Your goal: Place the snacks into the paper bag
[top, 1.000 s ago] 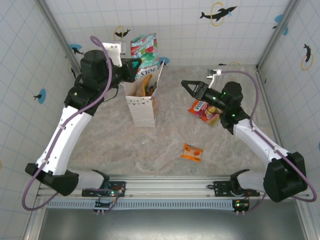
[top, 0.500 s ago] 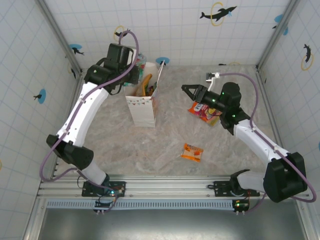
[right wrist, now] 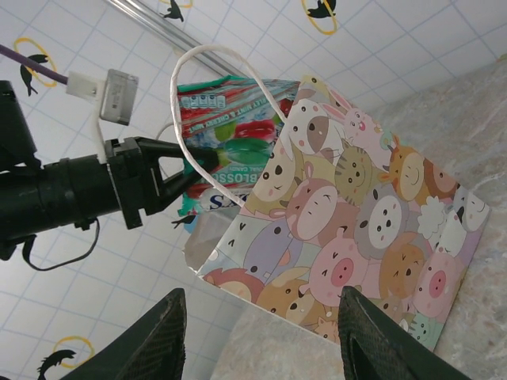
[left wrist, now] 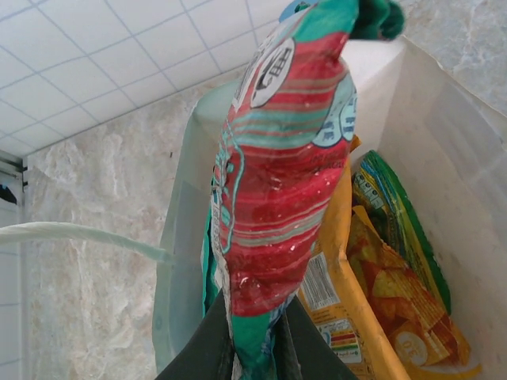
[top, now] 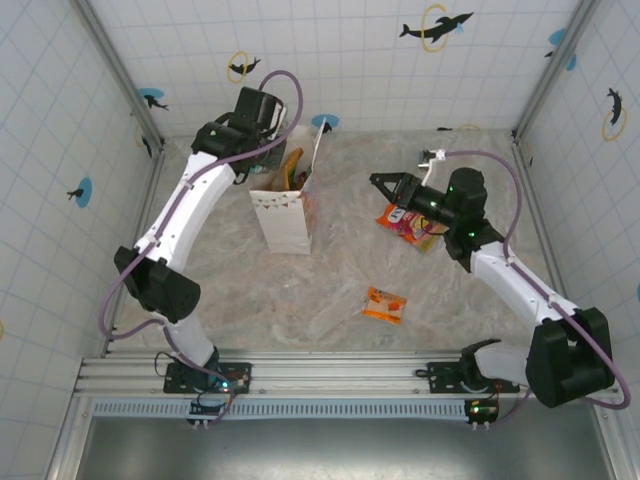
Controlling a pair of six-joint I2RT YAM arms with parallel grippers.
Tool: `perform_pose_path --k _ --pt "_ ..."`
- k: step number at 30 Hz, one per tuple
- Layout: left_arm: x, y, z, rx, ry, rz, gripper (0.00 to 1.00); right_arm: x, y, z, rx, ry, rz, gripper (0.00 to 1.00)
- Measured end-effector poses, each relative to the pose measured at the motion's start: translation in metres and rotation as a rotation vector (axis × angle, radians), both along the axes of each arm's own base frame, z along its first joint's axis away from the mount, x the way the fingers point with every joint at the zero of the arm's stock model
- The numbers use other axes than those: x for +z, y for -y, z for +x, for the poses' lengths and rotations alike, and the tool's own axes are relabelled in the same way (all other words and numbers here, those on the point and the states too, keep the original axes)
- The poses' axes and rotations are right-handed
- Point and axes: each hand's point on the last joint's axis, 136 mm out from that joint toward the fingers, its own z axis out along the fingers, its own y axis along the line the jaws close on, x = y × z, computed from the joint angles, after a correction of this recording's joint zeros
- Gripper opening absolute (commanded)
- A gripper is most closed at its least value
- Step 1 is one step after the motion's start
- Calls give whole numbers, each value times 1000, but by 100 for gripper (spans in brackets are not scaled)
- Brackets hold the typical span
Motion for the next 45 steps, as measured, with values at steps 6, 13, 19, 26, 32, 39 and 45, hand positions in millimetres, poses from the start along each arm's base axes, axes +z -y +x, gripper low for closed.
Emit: perform_pose_path --k 6,13,19,26,32,39,45 --pt "-2 -1 5 14 -2 12 2 -3 3 -1 -5 -11 2 52" --pt "-7 2 5 17 -23 -3 2 0 8 -1 -15 -2 5 52" --pt "-6 2 3 20 -25 -10 1 4 10 -2 -21 9 9 52" --pt "15 1 -11 16 -5 -64 0 4 10 -2 -21 5 12 52" --pt "20 -2 -22 13 -18 -81 0 4 10 -2 -21 2 14 52" --pt "0 -3 -28 17 -88 -57 0 4 10 -2 -21 -1 15 52" --pt "-22 -1 -19 29 -128 -22 0 0 11 -4 -22 -7 12 52"
